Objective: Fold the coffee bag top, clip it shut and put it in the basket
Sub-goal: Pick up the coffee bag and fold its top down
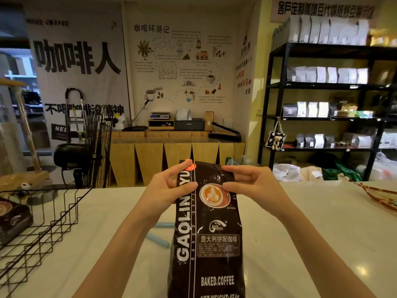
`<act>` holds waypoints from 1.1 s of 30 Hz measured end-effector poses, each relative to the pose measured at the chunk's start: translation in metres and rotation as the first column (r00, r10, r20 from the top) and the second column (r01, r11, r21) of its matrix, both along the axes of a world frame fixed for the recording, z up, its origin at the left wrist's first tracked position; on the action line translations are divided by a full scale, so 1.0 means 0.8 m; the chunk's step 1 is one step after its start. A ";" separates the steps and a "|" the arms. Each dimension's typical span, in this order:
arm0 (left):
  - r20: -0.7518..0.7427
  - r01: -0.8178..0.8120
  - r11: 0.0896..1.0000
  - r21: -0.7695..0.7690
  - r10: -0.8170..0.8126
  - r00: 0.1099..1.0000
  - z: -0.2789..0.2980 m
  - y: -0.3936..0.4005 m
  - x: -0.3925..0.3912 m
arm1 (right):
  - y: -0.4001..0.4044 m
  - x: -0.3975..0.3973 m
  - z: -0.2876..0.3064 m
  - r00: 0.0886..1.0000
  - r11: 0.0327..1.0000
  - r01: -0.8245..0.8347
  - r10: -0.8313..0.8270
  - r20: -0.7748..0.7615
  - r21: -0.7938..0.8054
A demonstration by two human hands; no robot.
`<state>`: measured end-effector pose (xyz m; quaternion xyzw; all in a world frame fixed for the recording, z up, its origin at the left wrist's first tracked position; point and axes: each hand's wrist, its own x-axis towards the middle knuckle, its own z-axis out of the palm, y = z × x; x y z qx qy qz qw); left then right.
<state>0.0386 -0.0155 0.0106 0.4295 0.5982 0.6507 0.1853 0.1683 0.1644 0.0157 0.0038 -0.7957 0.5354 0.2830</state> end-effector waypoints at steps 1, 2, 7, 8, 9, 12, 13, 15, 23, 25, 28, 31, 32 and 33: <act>-0.002 0.002 1.000 0.015 -0.002 1.000 0.000 0.000 0.002 | 0.000 0.001 0.001 1.000 1.000 0.006 -0.006 0.009 0.004; -0.001 0.001 1.000 0.025 -0.001 1.000 0.000 0.000 0.003 | 0.000 0.001 0.001 1.000 1.000 0.015 -0.015 0.020 0.005; 0.070 -0.025 0.998 0.064 0.020 0.997 -0.001 0.005 0.003 | -0.007 -0.005 -0.002 0.993 0.993 0.115 -0.116 0.010 0.017; 0.083 -0.031 0.997 0.068 0.025 0.996 -0.002 0.005 0.003 | -0.010 -0.006 -0.003 0.991 0.990 0.137 -0.137 0.003 0.020; 0.091 -0.038 0.997 0.071 0.031 0.995 -0.002 0.005 0.002 | -0.012 -0.007 -0.004 0.988 0.988 0.156 -0.156 -0.003 0.020; 0.108 -0.050 0.995 0.083 0.041 0.993 -0.002 0.003 0.002 | -0.016 -0.006 -0.001 0.989 0.989 0.148 -0.148 -0.003 -0.014; 0.104 -0.049 0.995 0.086 0.040 0.994 -0.002 0.002 0.002 | -0.015 -0.005 0.001 0.993 0.993 0.117 -0.116 0.007 -0.034; 0.091 -0.039 0.995 0.088 0.031 0.995 0.001 0.000 0.004 | -0.013 0.001 0.007 0.999 0.996 0.032 -0.029 0.035 -0.086; -0.005 -0.099 0.992 0.082 0.099 0.995 0.017 -0.001 0.019 | -0.020 0.013 0.018 1.000 0.999 0.019 -0.019 0.011 -0.038; -0.033 -0.109 0.992 0.064 0.111 0.993 0.019 -0.005 0.021 | -0.021 0.016 0.021 0.999 0.999 0.032 -0.032 0.009 -0.017; -0.082 -0.110 0.994 0.015 0.111 0.990 0.025 -0.012 0.024 | -0.024 0.019 0.023 0.999 0.999 0.044 -0.044 0.001 -0.001; -0.135 -0.117 0.992 -0.046 0.109 0.985 0.033 -0.018 0.025 | -0.027 0.020 0.024 0.999 0.999 0.054 -0.054 -0.006 0.002; -0.148 -0.115 0.992 -0.060 0.106 0.983 0.035 -0.020 0.025 | -0.028 0.020 0.024 0.998 0.998 0.056 -0.056 -0.005 0.004; -0.153 -0.112 0.991 -0.070 0.101 0.983 0.036 -0.021 0.025 | -0.028 0.020 0.024 0.998 0.998 0.056 -0.056 -0.006 0.002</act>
